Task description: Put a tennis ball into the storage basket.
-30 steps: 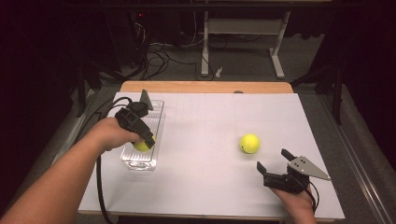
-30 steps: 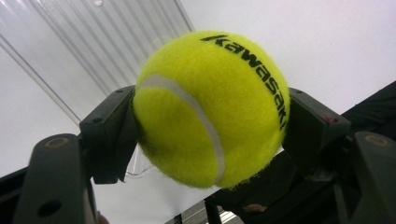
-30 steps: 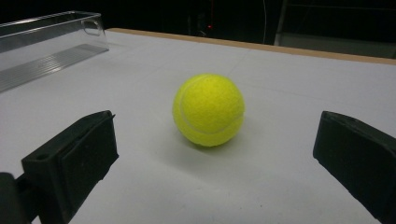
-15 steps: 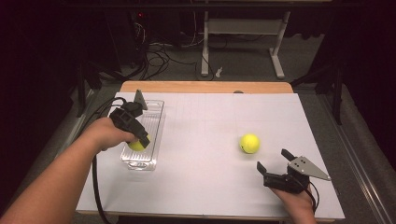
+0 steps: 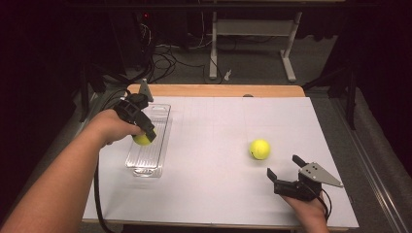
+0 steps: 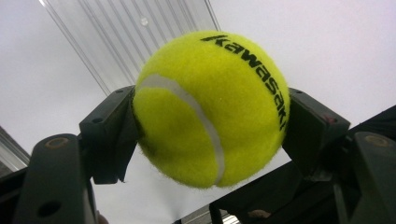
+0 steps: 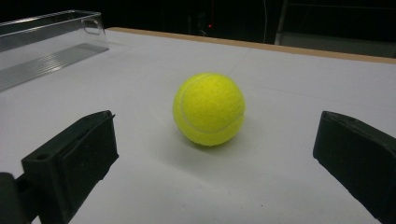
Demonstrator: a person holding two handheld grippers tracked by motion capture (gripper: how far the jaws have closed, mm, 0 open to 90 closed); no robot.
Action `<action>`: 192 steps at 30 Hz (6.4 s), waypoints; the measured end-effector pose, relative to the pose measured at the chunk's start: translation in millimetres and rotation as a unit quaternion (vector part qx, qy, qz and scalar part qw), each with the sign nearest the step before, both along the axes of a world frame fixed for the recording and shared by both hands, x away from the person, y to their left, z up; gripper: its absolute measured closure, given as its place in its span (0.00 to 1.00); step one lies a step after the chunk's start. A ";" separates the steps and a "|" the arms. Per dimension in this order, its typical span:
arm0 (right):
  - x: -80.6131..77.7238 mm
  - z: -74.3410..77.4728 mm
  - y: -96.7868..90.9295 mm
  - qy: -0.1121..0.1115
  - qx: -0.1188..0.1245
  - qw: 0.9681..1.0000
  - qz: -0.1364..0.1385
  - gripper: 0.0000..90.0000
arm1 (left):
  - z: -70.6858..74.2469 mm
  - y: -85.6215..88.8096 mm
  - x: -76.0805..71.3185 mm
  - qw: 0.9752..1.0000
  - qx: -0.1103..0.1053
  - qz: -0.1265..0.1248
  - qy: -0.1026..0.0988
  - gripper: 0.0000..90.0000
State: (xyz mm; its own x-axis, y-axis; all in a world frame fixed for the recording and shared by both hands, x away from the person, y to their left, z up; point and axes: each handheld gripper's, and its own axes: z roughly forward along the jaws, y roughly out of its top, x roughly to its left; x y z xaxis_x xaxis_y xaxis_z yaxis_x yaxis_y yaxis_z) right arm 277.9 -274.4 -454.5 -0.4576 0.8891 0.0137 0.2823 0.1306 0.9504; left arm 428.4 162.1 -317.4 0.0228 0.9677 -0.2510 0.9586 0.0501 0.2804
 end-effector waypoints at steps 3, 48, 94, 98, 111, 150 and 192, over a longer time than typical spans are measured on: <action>-0.2 0.1 -0.5 0.001 0.002 1.000 -0.001 0.00 | 6.1 -1.2 5.3 1.000 -0.001 0.004 -0.005 0.30; -0.5 -0.2 -2.8 0.001 0.003 1.000 -0.002 0.00 | -51.4 4.1 42.2 0.999 0.017 0.041 -0.015 0.30; -0.9 -0.9 -3.4 0.002 0.003 1.000 -0.003 0.00 | -88.3 -0.9 57.4 0.997 0.041 0.058 -0.015 0.30; -0.8 -1.1 -3.2 0.003 0.002 1.000 -0.003 0.00 | -90.3 0.5 58.1 0.998 0.031 0.059 -0.017 0.30; -0.8 -1.5 -3.2 0.004 0.001 1.000 -0.003 0.00 | -89.3 -0.9 57.2 0.998 0.025 0.053 -0.016 0.29; -0.5 -1.2 -1.9 0.003 0.000 1.000 -0.003 0.00 | -72.1 8.2 49.0 0.999 0.033 0.007 -0.003 0.24; -0.7 -0.9 1.0 0.002 -0.005 1.000 -0.003 0.00 | -49.6 -9.8 11.9 1.000 0.014 -0.009 -0.020 0.24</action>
